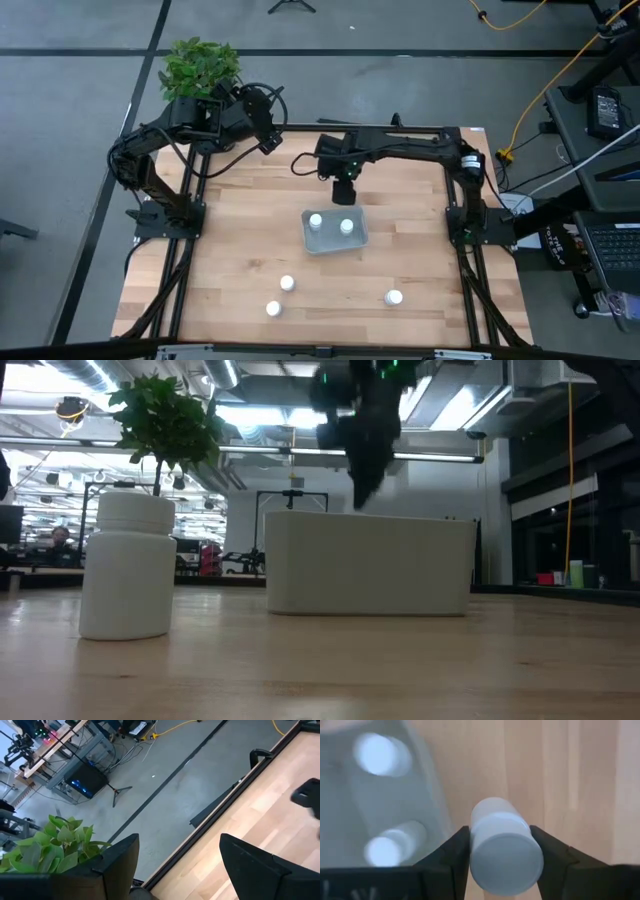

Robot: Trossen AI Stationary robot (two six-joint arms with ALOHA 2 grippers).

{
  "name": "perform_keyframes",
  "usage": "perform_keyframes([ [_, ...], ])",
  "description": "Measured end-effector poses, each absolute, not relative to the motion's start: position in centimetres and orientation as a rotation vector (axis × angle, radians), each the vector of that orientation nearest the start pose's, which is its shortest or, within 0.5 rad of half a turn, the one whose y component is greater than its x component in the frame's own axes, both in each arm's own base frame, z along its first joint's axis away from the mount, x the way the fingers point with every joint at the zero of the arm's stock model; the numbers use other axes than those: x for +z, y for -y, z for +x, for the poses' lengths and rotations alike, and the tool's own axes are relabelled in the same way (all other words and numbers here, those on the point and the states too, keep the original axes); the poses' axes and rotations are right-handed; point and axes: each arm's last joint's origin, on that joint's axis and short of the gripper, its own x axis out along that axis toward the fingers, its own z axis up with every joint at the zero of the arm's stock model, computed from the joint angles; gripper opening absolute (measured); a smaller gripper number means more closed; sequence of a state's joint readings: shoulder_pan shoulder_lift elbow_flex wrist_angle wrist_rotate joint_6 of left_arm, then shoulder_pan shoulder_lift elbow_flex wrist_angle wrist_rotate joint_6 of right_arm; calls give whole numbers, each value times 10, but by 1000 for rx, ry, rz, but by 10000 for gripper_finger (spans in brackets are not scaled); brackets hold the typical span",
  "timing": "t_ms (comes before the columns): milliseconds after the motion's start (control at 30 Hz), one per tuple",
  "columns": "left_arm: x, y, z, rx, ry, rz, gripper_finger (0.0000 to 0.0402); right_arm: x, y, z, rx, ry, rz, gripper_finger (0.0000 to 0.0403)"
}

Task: Pick and place pill bottles into a basket
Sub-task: Put the white medicine bottle into the gray bin

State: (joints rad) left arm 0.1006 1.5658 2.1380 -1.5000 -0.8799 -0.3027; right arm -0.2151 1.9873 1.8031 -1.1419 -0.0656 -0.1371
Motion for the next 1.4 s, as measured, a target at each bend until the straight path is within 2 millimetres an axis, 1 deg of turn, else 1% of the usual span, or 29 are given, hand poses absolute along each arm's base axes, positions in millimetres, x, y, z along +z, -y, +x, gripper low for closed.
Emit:
perform_keyframes([
  [133, 482, -47, 240, 1024, -741, 105, 270, 299, 59, 398, -23, -1255, -11, 161],
  [233, 481, -47, 240, 1020, -742, 101, 270, 317, 39, 401, -2, -1206, -24, 161],
  [300, 481, -47, 240, 1018, -742, 99, 270, 323, 27, 402, 13, -1186, -37, 161],
  [400, 481, -45, 241, 1010, -743, 98, 270, 324, 9, 403, 20, -1184, -67, 161],
  [500, 481, -44, 241, 989, -747, 90, 270, 313, -5, 404, 25, -1204, -82, 161],
  [600, 481, -44, 242, 967, -753, 77, 270, 297, -11, 404, 20, -1242, -70, 161],
  [767, 480, -43, 243, 912, -769, 61, 270, 263, -11, 403, 3, -1286, -46, 161],
  [900, 479, -40, 246, 791, -798, 51, 269, 242, -12, 400, 5, -1326, -38, 161],
  [967, 481, -40, 248, 752, -773, 15, 267, 236, -11, 400, 5, -1319, -37, 161],
  [1033, 483, -40, 251, 757, -728, -19, 267, 230, -12, 399, 10, -1328, -33, 161],
  [1233, 484, -40, 254, 761, -702, -30, 267, 215, -9, 398, 33, -1314, -9, 161],
  [1400, 485, -40, 256, 755, -686, -23, 267, 203, -2, 397, 43, -1307, 24, 161],
])
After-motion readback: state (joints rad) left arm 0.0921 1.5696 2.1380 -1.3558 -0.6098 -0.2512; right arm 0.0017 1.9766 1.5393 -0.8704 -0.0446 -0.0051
